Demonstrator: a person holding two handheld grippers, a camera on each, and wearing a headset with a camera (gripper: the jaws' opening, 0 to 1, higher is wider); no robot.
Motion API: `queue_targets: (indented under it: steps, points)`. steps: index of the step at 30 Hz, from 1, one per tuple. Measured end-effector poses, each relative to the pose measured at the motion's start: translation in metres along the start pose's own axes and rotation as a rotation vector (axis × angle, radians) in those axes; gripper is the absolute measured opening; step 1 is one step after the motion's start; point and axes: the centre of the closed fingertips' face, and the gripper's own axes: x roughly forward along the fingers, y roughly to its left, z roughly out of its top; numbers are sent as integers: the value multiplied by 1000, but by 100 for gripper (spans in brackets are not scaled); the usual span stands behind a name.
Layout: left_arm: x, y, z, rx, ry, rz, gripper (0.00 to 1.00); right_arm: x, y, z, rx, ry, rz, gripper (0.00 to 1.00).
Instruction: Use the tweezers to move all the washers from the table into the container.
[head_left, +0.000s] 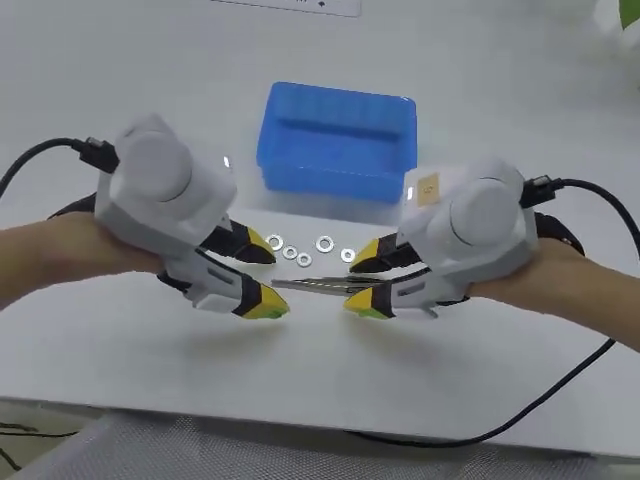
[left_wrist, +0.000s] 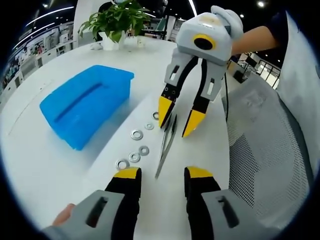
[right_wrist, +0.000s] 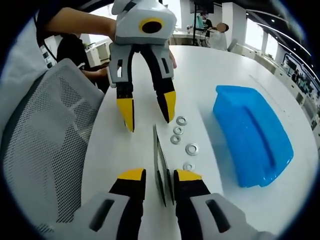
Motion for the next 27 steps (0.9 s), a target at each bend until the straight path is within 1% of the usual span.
queue_targets:
  steps: [3,4,5,8,10,11,12,13,17,21,23,27]
  points:
    - [3,-1,-1,15,11,-9,37,1,0,-3,-17,20,5,22]
    - [4,-1,-2,23,19,-12,37,1,-1,-2,-31,16,2,22]
    - [5,-1,-2,52,21,-9,36,1,-1,-3,-30,21,3,21]
    - [8,0,0,65,23,-13,35,1,-2,-3,-43,25,1,20]
    - [10,3,1,117,27,-3,32,2,-3,-3,-55,29,-4,18]
    - [11,4,1,165,37,4,31,2,-4,-3,-63,33,-9,17]
    - [12,3,1,184,39,4,30,2,-4,-3,-69,36,-10,16]
    - [13,1,2,189,40,1,30,2,-4,-3,-90,42,-12,16]
    - [15,1,4,217,36,4,29,2,-4,-3,-101,44,-13,15]
    - [17,5,4,296,43,39,24,2,-5,-3,-112,43,-21,14]
    - [17,3,4,295,47,31,21,2,-6,-3,-119,44,-24,13]
    - [17,0,5,316,43,24,15,2,-7,-3,-120,45,-25,13]
